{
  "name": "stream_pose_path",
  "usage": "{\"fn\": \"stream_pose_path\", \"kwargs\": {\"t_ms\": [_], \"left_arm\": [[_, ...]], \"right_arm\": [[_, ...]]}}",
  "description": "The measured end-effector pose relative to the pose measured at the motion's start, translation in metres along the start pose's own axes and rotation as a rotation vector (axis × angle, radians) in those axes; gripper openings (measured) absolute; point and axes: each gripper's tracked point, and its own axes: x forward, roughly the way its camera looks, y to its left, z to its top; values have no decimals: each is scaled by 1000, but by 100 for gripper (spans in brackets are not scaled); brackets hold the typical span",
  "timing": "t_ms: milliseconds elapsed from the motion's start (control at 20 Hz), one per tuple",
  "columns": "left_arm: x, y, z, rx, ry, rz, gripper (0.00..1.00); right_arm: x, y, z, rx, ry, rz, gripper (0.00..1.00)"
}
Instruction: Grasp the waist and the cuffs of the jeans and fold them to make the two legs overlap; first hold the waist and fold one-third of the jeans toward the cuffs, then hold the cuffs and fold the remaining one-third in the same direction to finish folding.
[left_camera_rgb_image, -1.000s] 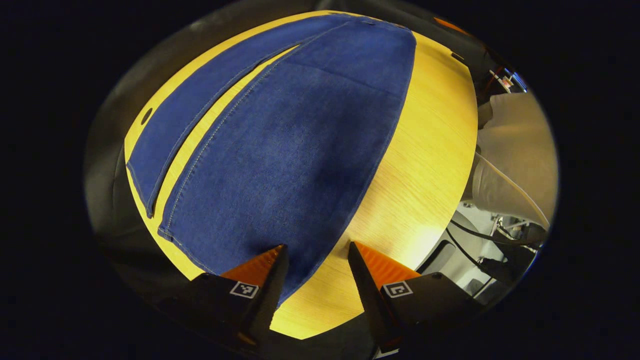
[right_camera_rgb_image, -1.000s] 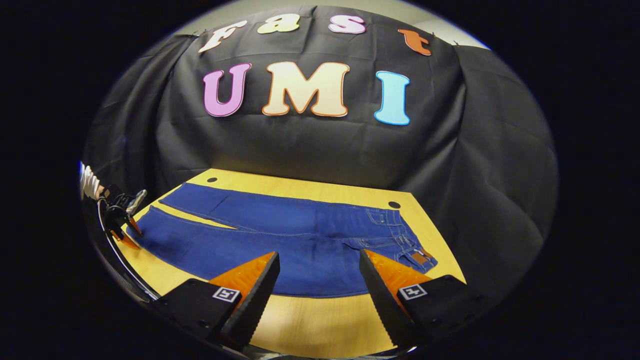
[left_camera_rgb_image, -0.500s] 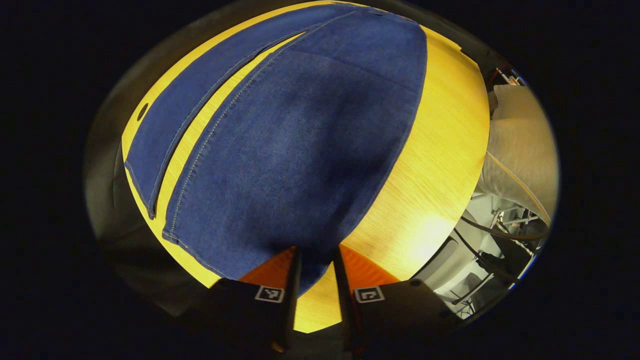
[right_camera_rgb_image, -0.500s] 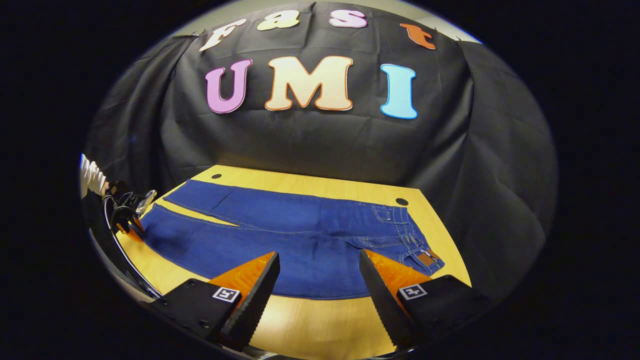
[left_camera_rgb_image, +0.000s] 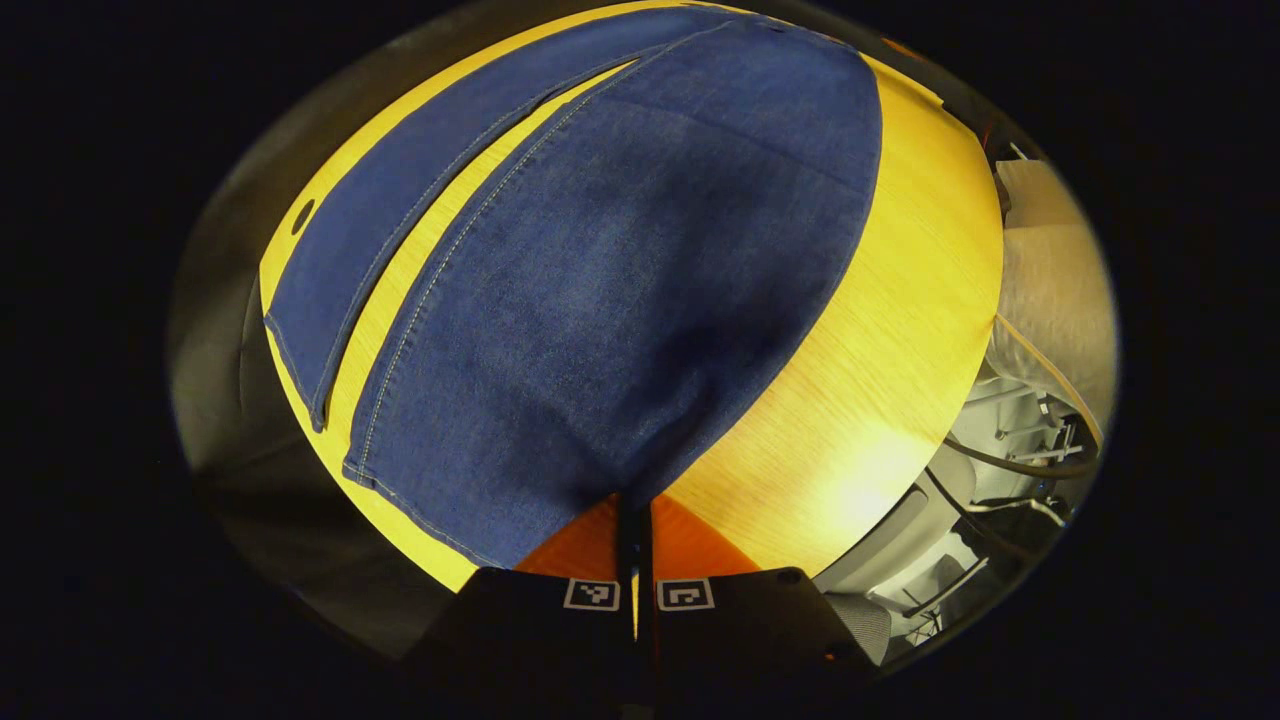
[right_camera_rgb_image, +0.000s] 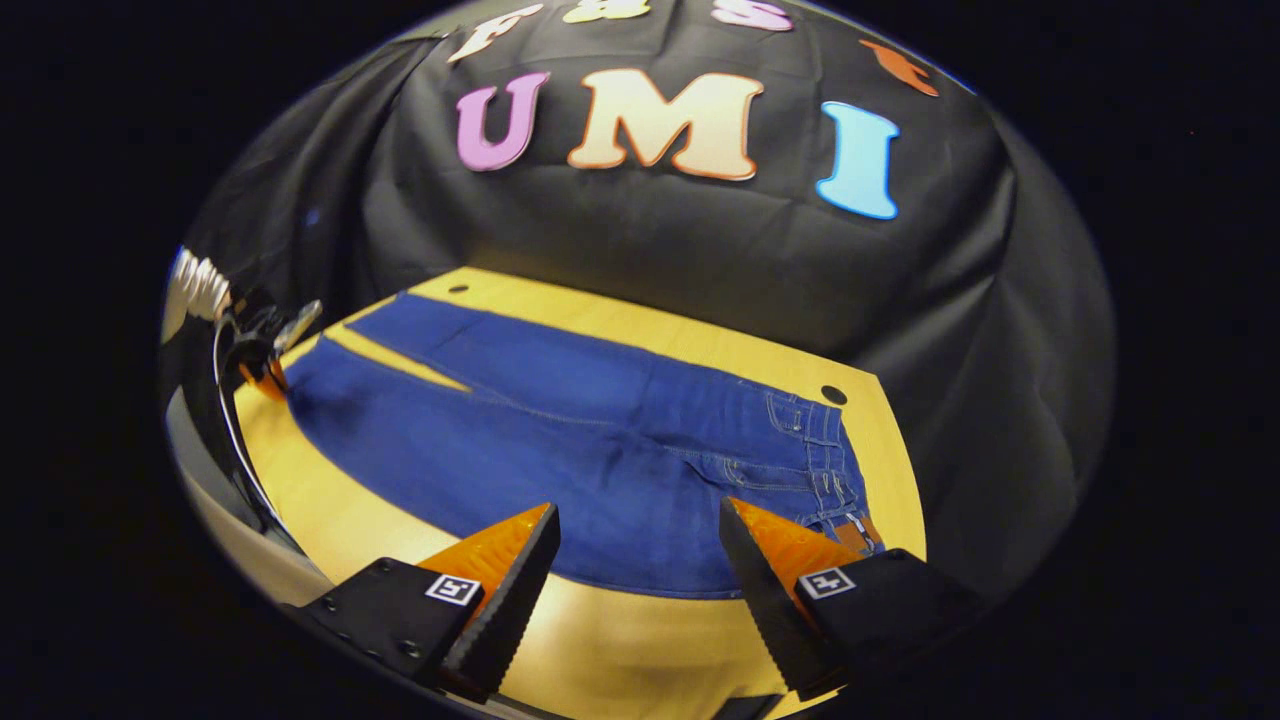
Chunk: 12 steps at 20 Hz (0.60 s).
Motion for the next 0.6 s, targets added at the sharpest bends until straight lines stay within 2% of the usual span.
{"fn": "stream_pose_path", "kwargs": {"t_ms": [200,600], "left_arm": [[-1,1,0,-10,11,1,0],[-3,0,-1,2,54,1,0]], "right_arm": [[24,-17,-48,-195,164,78,99],[58,-34,-123,-376,463,228,99]]}}
